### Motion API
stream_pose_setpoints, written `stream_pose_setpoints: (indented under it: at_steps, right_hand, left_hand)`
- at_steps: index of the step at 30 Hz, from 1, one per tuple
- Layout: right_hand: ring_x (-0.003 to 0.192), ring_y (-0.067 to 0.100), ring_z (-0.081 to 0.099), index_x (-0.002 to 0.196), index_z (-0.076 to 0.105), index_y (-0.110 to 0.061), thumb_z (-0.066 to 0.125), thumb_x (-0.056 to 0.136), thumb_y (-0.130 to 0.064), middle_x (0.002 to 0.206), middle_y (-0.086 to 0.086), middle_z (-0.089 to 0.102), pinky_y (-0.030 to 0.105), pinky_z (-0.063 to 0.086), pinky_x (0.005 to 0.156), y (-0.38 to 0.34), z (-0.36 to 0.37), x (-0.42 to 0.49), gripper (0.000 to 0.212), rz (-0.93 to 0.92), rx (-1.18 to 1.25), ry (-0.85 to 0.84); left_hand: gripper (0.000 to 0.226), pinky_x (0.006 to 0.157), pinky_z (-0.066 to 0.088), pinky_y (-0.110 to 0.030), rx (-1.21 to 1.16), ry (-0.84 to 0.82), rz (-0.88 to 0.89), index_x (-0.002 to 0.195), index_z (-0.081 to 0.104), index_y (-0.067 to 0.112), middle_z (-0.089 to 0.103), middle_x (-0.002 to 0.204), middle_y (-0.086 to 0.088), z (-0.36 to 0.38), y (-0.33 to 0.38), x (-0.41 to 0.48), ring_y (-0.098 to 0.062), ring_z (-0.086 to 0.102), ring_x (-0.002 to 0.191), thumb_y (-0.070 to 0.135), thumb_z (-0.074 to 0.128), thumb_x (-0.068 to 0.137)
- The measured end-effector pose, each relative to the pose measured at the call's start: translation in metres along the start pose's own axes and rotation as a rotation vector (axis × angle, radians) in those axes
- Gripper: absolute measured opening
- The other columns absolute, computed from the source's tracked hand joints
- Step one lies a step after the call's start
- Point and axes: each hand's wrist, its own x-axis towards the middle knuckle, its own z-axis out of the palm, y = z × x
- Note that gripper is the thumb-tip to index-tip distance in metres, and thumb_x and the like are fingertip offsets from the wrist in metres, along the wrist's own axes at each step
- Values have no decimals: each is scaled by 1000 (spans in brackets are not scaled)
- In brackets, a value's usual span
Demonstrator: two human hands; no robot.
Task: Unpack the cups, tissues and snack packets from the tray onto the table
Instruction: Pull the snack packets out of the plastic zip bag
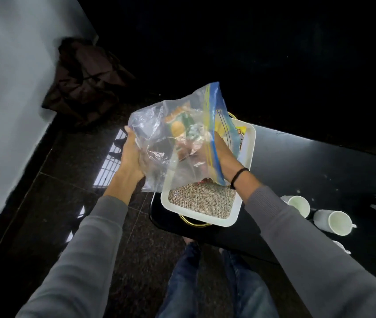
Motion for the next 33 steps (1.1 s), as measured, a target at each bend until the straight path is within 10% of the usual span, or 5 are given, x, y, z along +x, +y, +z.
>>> stream_pose_setpoints:
  at_steps: [4, 11, 17, 22, 33]
  right_hand:
    - [56, 12, 31, 61, 37, -29, 44, 106, -22, 59, -3, 36, 30, 29, 60, 13, -25, -5, 47, 38, 4, 24]
    - [79, 13, 67, 93, 76, -39, 78, 78, -46, 90, -1, 74, 27, 55, 65, 46, -55, -8, 17, -91, 103, 110]
    - [83, 22, 75, 108, 76, -30, 85, 79, -34, 101, -3, 77, 37, 62, 62, 70, -79, -22, 31, -55, 267, 357]
    - [63, 15, 72, 105, 77, -13, 85, 80, -19, 91, -1, 75, 25, 57, 50, 84, -85, -29, 26, -44, 472, 425]
    - [68, 24, 76, 107, 75, -4, 77, 91, -13, 106, 20, 73, 24, 63, 60, 135, -56, -48, 19, 244, 470, 223]
  left_hand:
    - [48, 69, 64, -46, 148, -315, -9, 112, 79, 17, 78, 110, -13, -4, -11, -4, -30, 78, 92, 57, 62, 92]
    - [40, 66, 62, -35, 96, -111, -34, 65, 83, 18, 81, 82, 0, 4, -35, 12, -18, 78, 78, 24, 62, 100]
    - [29, 87, 60, -48, 44, 172, -16, 123, 66, -1, 71, 113, -16, 19, -42, 22, -31, 70, 97, 15, 55, 101]
    - [24, 61, 57, -28, -54, 118, -2, 87, 61, 11, 68, 71, -3, 30, -43, 17, -21, 60, 72, 12, 44, 103]
    - [30, 72, 49, -33, -105, 198, -53, 84, 54, 16, 57, 86, -5, 36, -36, 24, -20, 56, 74, 22, 35, 106]
